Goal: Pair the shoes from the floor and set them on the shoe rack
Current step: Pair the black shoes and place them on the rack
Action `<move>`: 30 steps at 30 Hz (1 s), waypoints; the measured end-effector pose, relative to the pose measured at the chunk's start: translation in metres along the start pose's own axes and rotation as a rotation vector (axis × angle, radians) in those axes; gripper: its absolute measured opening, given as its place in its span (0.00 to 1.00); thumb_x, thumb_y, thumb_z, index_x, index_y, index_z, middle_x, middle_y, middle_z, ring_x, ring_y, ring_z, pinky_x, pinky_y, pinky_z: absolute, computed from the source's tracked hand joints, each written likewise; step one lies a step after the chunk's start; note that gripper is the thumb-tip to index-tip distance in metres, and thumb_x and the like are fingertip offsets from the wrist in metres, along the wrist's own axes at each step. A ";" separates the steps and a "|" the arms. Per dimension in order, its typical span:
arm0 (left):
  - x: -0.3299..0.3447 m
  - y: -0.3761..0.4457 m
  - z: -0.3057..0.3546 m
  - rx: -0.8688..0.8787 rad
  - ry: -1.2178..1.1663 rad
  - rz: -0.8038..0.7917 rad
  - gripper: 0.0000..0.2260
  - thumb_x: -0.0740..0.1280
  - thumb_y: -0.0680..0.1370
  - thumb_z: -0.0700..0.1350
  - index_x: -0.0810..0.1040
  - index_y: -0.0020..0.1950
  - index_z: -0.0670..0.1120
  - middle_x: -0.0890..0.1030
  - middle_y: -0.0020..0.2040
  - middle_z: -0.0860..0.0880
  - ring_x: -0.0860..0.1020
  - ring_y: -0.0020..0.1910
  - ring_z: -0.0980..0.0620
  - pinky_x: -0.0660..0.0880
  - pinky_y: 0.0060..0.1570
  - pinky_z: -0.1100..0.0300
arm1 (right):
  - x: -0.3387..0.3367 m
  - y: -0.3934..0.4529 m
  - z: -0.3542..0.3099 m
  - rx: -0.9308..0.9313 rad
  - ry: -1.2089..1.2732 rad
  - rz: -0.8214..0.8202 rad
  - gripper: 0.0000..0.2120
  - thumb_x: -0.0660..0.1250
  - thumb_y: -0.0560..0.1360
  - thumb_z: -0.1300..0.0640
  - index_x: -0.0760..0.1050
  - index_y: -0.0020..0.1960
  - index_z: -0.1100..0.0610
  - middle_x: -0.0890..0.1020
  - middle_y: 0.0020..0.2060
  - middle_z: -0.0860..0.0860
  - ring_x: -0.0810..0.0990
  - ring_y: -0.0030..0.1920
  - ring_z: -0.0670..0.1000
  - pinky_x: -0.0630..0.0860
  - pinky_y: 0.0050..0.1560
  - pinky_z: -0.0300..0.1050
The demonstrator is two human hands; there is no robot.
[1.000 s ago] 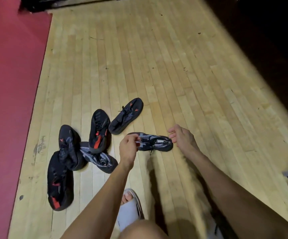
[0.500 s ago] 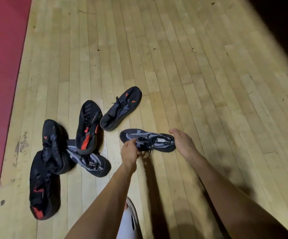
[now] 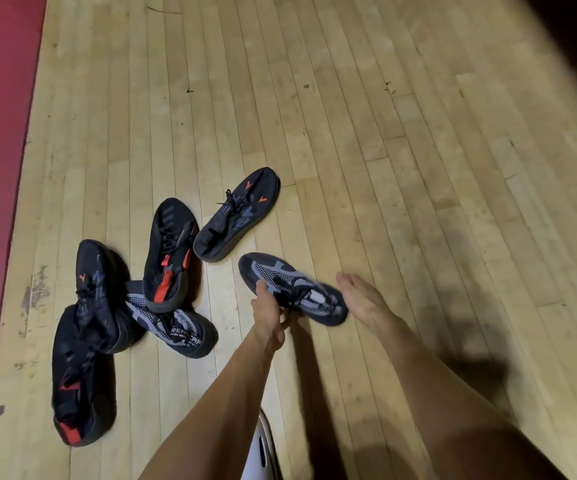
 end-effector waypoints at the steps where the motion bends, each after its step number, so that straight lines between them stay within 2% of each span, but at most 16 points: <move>1: 0.000 -0.005 0.000 0.007 0.008 -0.015 0.25 0.50 0.81 0.61 0.69 0.70 0.47 0.78 0.64 0.45 0.77 0.58 0.46 0.76 0.55 0.48 | 0.005 -0.002 0.005 0.016 -0.033 -0.028 0.28 0.45 0.81 0.39 0.72 0.67 0.54 0.80 0.58 0.57 0.77 0.58 0.56 0.70 0.58 0.51; 3: 0.000 -0.014 -0.004 -0.002 0.045 -0.046 0.22 0.48 0.82 0.58 0.72 0.66 0.48 0.78 0.63 0.46 0.76 0.58 0.47 0.71 0.64 0.45 | 0.021 -0.012 0.010 0.029 -0.084 -0.099 0.28 0.44 0.83 0.41 0.75 0.64 0.56 0.81 0.55 0.58 0.77 0.54 0.56 0.70 0.55 0.49; 5: 0.000 -0.022 -0.011 -0.024 0.086 -0.088 0.23 0.49 0.82 0.59 0.73 0.66 0.48 0.78 0.64 0.47 0.74 0.62 0.47 0.67 0.68 0.43 | 0.034 -0.014 0.013 0.018 -0.108 -0.094 0.29 0.43 0.82 0.40 0.78 0.58 0.54 0.80 0.55 0.58 0.78 0.54 0.56 0.73 0.60 0.52; 7: 0.001 -0.029 -0.015 -0.040 0.089 -0.105 0.23 0.50 0.81 0.60 0.73 0.67 0.49 0.77 0.66 0.47 0.73 0.66 0.46 0.65 0.70 0.42 | 0.044 -0.012 0.015 0.046 -0.039 -0.079 0.29 0.45 0.80 0.38 0.78 0.59 0.52 0.79 0.57 0.57 0.77 0.56 0.58 0.73 0.62 0.54; 10: 0.006 -0.032 -0.012 -0.008 0.077 -0.124 0.24 0.48 0.82 0.60 0.73 0.68 0.49 0.77 0.64 0.49 0.73 0.65 0.47 0.65 0.70 0.46 | 0.052 -0.017 0.014 0.143 0.199 -0.064 0.32 0.46 0.77 0.34 0.72 0.66 0.54 0.78 0.62 0.57 0.76 0.60 0.58 0.71 0.61 0.55; 12: 0.012 -0.035 -0.009 0.023 0.091 -0.157 0.24 0.46 0.83 0.59 0.72 0.68 0.48 0.77 0.59 0.49 0.76 0.57 0.51 0.68 0.65 0.52 | 0.057 -0.022 0.016 0.192 0.311 -0.050 0.32 0.48 0.79 0.35 0.67 0.71 0.56 0.74 0.66 0.58 0.74 0.63 0.59 0.69 0.61 0.53; 14: 0.011 -0.039 -0.007 0.045 0.098 -0.155 0.21 0.45 0.84 0.58 0.70 0.66 0.49 0.77 0.56 0.48 0.76 0.49 0.54 0.66 0.58 0.57 | 0.063 -0.029 0.020 0.228 0.424 -0.054 0.35 0.49 0.78 0.33 0.62 0.76 0.55 0.71 0.71 0.57 0.71 0.68 0.59 0.67 0.66 0.55; 17: 0.007 -0.042 -0.005 0.043 0.092 -0.166 0.27 0.45 0.83 0.60 0.62 0.76 0.46 0.73 0.70 0.46 0.71 0.58 0.50 0.64 0.59 0.55 | 0.084 -0.025 0.034 0.277 0.647 -0.082 0.50 0.49 0.63 0.21 0.60 0.78 0.48 0.70 0.73 0.55 0.72 0.68 0.58 0.68 0.70 0.61; 19: 0.013 -0.052 -0.005 0.064 0.112 -0.198 0.29 0.45 0.83 0.60 0.59 0.78 0.44 0.71 0.72 0.46 0.71 0.62 0.49 0.64 0.59 0.55 | 0.097 -0.010 0.051 0.288 0.752 -0.049 0.49 0.48 0.64 0.20 0.63 0.76 0.47 0.72 0.72 0.54 0.72 0.69 0.58 0.66 0.71 0.61; 21: 0.027 -0.069 -0.006 0.087 0.159 -0.254 0.27 0.44 0.84 0.59 0.63 0.76 0.44 0.74 0.68 0.47 0.73 0.59 0.51 0.65 0.59 0.57 | 0.079 -0.037 0.041 0.351 0.826 0.006 0.48 0.45 0.66 0.18 0.66 0.74 0.47 0.72 0.72 0.54 0.69 0.72 0.59 0.61 0.73 0.62; 22: 0.034 -0.080 -0.004 0.101 0.193 -0.277 0.25 0.44 0.84 0.58 0.66 0.73 0.45 0.78 0.61 0.49 0.75 0.53 0.53 0.66 0.58 0.58 | 0.071 -0.049 0.039 0.368 0.886 0.025 0.48 0.46 0.67 0.19 0.68 0.73 0.49 0.73 0.71 0.55 0.69 0.72 0.60 0.62 0.73 0.62; 24: 0.050 -0.100 0.002 0.126 0.251 -0.325 0.20 0.45 0.85 0.57 0.71 0.61 0.49 0.79 0.46 0.55 0.76 0.42 0.59 0.70 0.51 0.63 | 0.058 -0.060 0.038 0.344 0.988 0.065 0.46 0.50 0.69 0.21 0.69 0.73 0.53 0.76 0.68 0.56 0.75 0.66 0.59 0.70 0.69 0.57; 25: 0.057 -0.110 0.004 0.133 0.271 -0.345 0.18 0.45 0.85 0.57 0.71 0.56 0.50 0.78 0.43 0.57 0.77 0.39 0.61 0.72 0.44 0.65 | 0.052 -0.065 0.041 0.329 1.014 0.091 0.49 0.51 0.65 0.20 0.70 0.72 0.53 0.77 0.67 0.56 0.77 0.63 0.59 0.73 0.67 0.56; 26: 0.063 -0.120 0.005 0.146 0.291 -0.372 0.19 0.45 0.85 0.57 0.71 0.52 0.50 0.79 0.41 0.57 0.78 0.37 0.63 0.73 0.39 0.67 | 0.043 -0.073 0.042 0.318 1.038 0.126 0.51 0.52 0.61 0.19 0.70 0.72 0.52 0.77 0.66 0.55 0.78 0.62 0.58 0.74 0.66 0.56; 28: 0.076 -0.144 0.011 0.192 0.326 -0.433 0.21 0.45 0.85 0.56 0.73 0.46 0.49 0.81 0.37 0.58 0.80 0.32 0.66 0.74 0.32 0.71 | 0.019 -0.087 0.042 0.271 1.058 0.199 0.46 0.53 0.66 0.21 0.71 0.70 0.53 0.77 0.66 0.54 0.78 0.61 0.58 0.73 0.66 0.56; 30: 0.086 -0.166 0.015 0.234 0.328 -0.481 0.21 0.45 0.85 0.56 0.73 0.46 0.50 0.83 0.38 0.58 0.80 0.37 0.66 0.74 0.36 0.71 | -0.022 -0.125 0.030 0.224 1.031 0.288 0.39 0.53 0.74 0.27 0.70 0.71 0.55 0.77 0.66 0.55 0.77 0.63 0.58 0.73 0.65 0.53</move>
Point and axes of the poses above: each hand's wrist, its own y-axis towards the middle knuckle, its own x-axis out of the palm, z = x × y, the point moved 6 cm from there along y, towards the middle knuckle
